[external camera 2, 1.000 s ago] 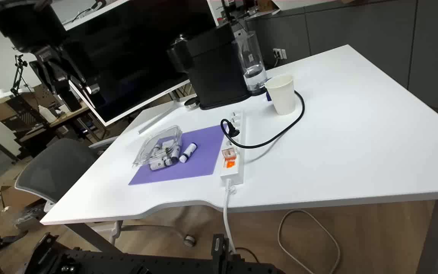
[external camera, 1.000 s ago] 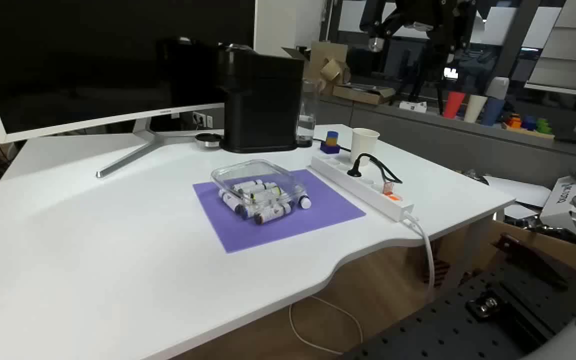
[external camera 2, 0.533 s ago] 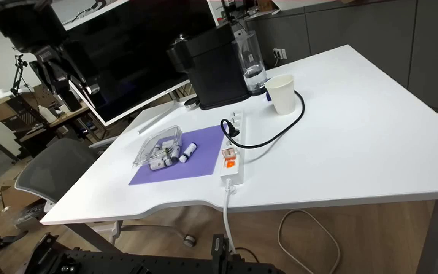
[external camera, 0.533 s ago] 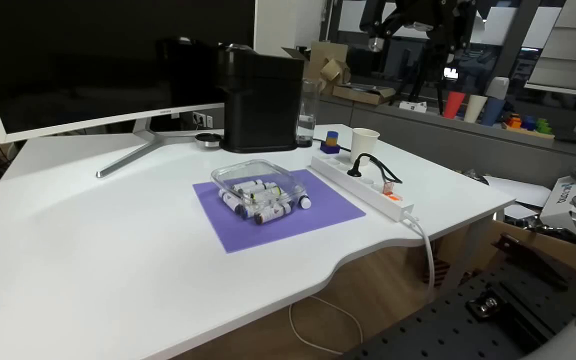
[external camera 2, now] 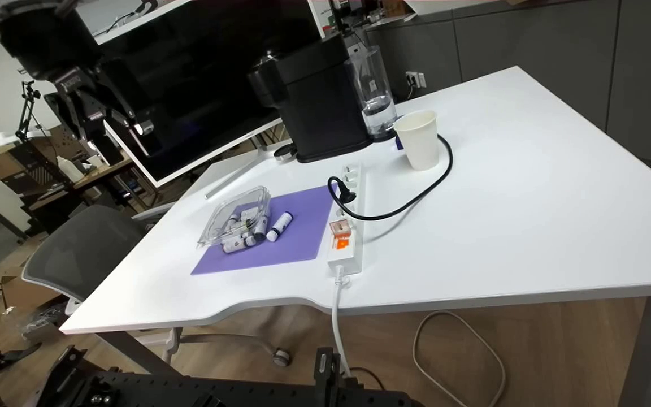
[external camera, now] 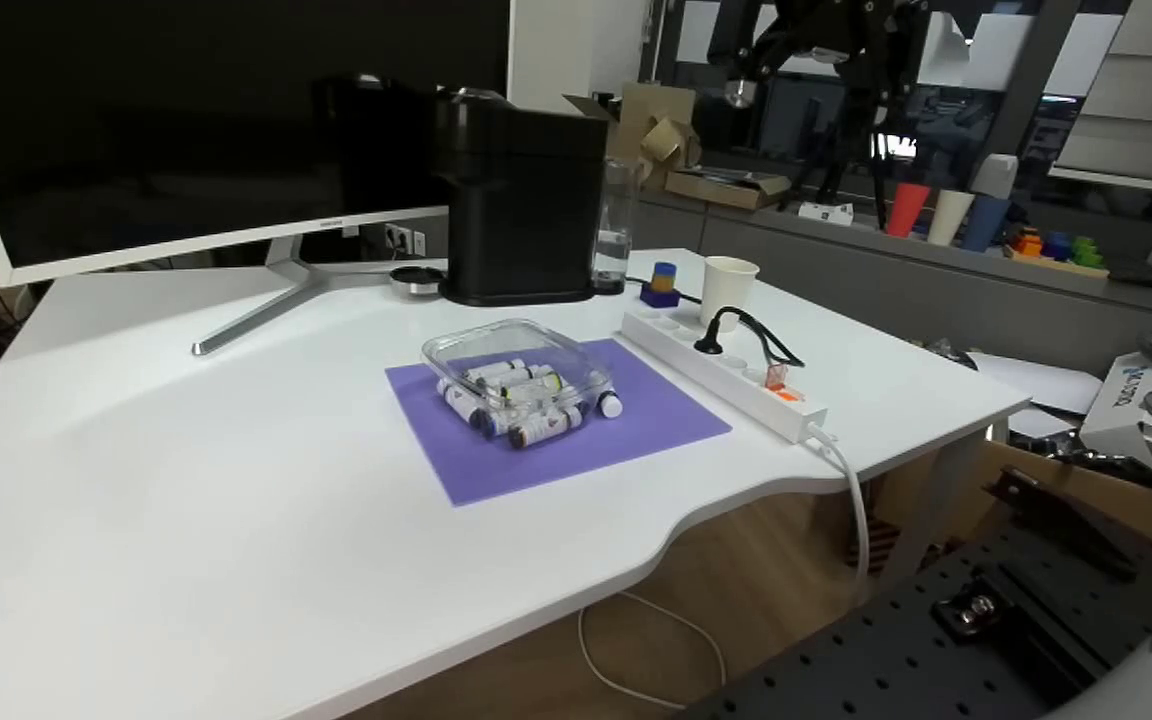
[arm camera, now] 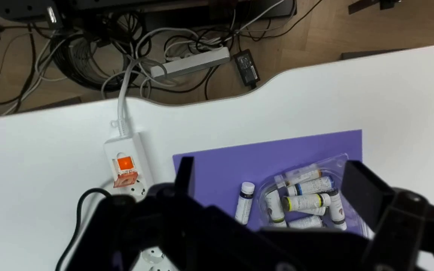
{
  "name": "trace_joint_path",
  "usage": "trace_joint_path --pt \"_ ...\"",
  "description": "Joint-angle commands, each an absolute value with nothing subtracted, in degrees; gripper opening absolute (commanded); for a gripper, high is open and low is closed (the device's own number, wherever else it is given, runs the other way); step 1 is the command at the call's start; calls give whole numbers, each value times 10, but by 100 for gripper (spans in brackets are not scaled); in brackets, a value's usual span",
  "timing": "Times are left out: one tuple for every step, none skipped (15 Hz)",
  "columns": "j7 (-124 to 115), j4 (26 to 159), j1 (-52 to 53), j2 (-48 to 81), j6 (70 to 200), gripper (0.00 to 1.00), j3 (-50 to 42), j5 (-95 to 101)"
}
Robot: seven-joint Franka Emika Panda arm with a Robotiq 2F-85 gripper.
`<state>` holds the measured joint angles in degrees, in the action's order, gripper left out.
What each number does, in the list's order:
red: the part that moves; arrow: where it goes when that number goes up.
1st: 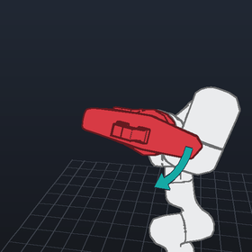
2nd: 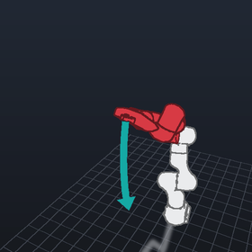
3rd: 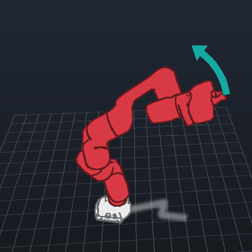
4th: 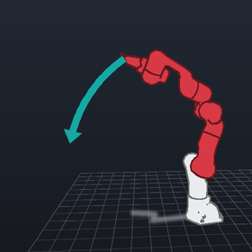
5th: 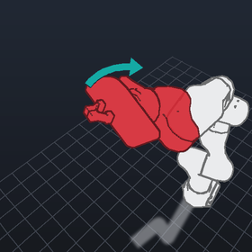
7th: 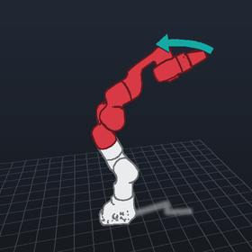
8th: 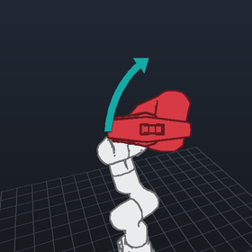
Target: Open the lid of the clear container
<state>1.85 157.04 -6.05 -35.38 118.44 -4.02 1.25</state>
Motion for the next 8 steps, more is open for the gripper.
trace_joint_path --pt "40 1569 -39 -307 1239 100 -11 58" --pt "46 1573 -32 -291 1264 100 -1 74" --pt "49 1577 -25 -277 1289 100 8 88" --pt "55 1582 -18 -260 1317 100 16 105" --pt "63 1586 -10 -242 1343 100 23 119" --pt "74 1590 -2 -225 1366 100 28 129" --pt "83 1588 5 -203 1385 100 35 142" --pt "91 1591 13 -192 1398 100 42 153"
